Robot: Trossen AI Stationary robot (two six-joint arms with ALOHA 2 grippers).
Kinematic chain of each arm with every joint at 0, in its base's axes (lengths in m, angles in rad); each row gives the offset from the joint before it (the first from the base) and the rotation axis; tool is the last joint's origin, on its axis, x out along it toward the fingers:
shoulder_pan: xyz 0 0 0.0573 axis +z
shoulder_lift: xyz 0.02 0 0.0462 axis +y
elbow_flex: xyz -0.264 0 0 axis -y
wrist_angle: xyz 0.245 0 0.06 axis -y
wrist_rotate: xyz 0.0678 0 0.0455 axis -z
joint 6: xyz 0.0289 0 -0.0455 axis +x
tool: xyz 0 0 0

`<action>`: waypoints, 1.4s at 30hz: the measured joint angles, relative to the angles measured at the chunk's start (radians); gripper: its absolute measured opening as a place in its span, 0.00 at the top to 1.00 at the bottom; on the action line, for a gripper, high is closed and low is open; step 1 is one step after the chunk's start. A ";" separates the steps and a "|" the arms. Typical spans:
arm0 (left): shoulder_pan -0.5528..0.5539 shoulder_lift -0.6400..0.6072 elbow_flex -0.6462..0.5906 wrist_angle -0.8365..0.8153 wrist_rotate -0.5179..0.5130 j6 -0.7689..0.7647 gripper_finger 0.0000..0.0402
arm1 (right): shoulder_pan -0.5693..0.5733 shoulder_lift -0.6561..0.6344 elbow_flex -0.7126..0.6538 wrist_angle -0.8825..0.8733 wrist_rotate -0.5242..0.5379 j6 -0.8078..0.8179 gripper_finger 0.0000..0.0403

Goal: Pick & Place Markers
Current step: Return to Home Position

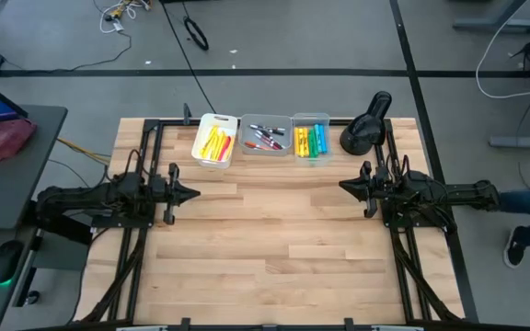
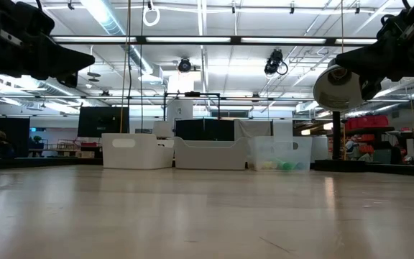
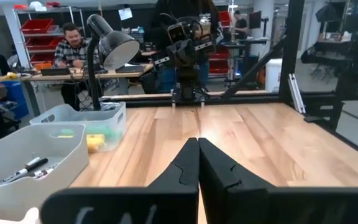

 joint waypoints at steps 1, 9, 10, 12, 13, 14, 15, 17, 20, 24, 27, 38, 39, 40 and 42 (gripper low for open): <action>0.002 0.000 0.000 0.000 0.000 -0.007 1.00 | 0.000 0.000 0.000 0.000 0.000 0.000 0.93; 0.006 0.001 -0.001 0.009 0.001 -0.167 0.95 | 0.000 0.000 0.000 0.000 0.000 0.000 0.93; 0.006 0.004 -0.001 0.011 0.001 -0.189 0.94 | 0.000 0.000 0.000 0.000 0.000 0.000 0.93; 0.006 0.005 -0.001 0.015 0.000 -0.213 0.93 | 0.000 0.000 0.000 0.000 0.000 0.000 0.93; 0.006 0.005 -0.002 0.016 0.001 -0.222 0.93 | 0.000 0.000 0.000 0.000 0.000 0.000 0.93; 0.006 0.005 -0.002 0.019 0.001 -0.234 0.93 | 0.000 0.000 0.000 0.000 0.000 0.000 0.93; 0.006 0.005 -0.002 0.026 0.001 -0.234 0.93 | 0.000 0.000 0.000 0.000 0.000 0.000 0.93; 0.006 0.005 -0.003 0.033 0.003 -0.234 0.93 | 0.000 0.000 0.000 0.000 0.000 0.000 0.93; 0.006 0.005 -0.003 0.037 0.004 -0.234 0.93 | 0.000 0.000 0.000 0.000 0.000 0.000 0.93; 0.006 0.005 -0.003 0.041 0.003 -0.234 0.93 | 0.000 0.000 0.000 0.000 0.000 0.000 0.93; 0.006 0.005 -0.003 0.044 0.003 -0.234 0.93 | 0.000 0.000 0.000 0.000 0.000 0.000 0.93; 0.006 0.005 -0.003 0.049 0.001 -0.234 0.93 | 0.000 0.000 0.000 0.000 0.000 0.000 0.93; 0.006 0.005 -0.003 0.049 0.001 -0.234 0.93 | 0.000 0.000 0.000 0.000 0.000 0.000 0.93; 0.006 0.005 -0.003 0.049 0.001 -0.234 0.93 | 0.000 0.000 0.000 0.000 0.000 0.000 0.93; 0.006 0.005 -0.003 0.049 0.001 -0.234 0.93 | 0.000 0.000 0.000 0.000 0.000 0.000 0.93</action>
